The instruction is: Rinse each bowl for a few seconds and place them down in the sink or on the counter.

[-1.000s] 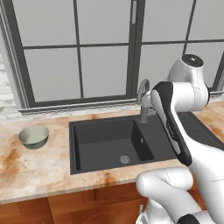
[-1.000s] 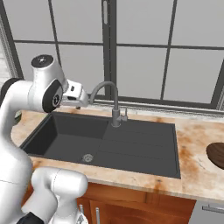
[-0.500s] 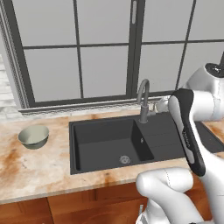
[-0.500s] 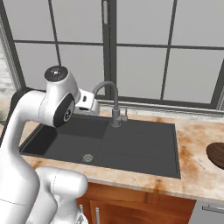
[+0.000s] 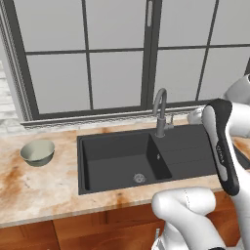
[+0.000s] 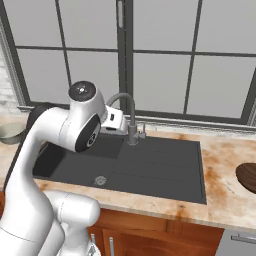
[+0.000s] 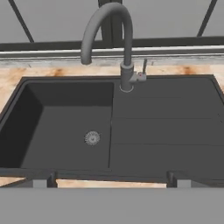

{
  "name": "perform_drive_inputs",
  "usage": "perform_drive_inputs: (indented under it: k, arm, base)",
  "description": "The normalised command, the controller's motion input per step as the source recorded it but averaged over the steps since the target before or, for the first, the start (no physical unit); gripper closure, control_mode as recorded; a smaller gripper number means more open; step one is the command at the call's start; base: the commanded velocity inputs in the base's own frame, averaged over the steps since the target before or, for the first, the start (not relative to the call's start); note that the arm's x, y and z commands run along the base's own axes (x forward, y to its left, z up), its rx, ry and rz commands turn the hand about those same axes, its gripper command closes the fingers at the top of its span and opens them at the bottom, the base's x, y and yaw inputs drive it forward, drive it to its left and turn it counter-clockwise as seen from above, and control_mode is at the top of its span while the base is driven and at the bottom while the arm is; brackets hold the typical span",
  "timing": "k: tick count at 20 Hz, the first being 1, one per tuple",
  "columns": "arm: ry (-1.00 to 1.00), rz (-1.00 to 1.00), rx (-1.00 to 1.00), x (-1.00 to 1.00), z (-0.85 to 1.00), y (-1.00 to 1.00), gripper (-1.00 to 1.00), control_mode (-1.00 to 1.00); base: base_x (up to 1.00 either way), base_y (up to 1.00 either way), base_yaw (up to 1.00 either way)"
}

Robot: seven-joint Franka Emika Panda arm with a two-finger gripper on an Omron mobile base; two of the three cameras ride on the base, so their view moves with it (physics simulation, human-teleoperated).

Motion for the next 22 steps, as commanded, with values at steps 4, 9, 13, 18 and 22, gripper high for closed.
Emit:
perform_drive_inputs:
  k: [4, 9, 13, 18, 22]
  arm:
    - [-0.08, 0.00, 0.00, 0.06, -0.12, -0.22, -1.00, -1.00]
    - [-0.01, 0.00, 0.00, 0.30, -0.13, -0.07, -1.00, -1.00]
    - [0.00, 0.00, 0.00, 0.41, -0.05, -0.02, -1.00, -1.00]
    - [0.00, 0.00, 0.00, 0.36, -0.06, -0.05, -1.00, -1.00]
    - [0.00, 0.00, 0.00, 0.28, -0.14, -0.13, -1.00, -1.00]
  base:
    - [0.00, 0.00, 0.00]
    - [0.00, 0.00, 0.00]
    - [0.00, 0.00, 0.00]
    - [0.00, 0.00, 0.00]
    - [0.00, 0.00, 0.00]
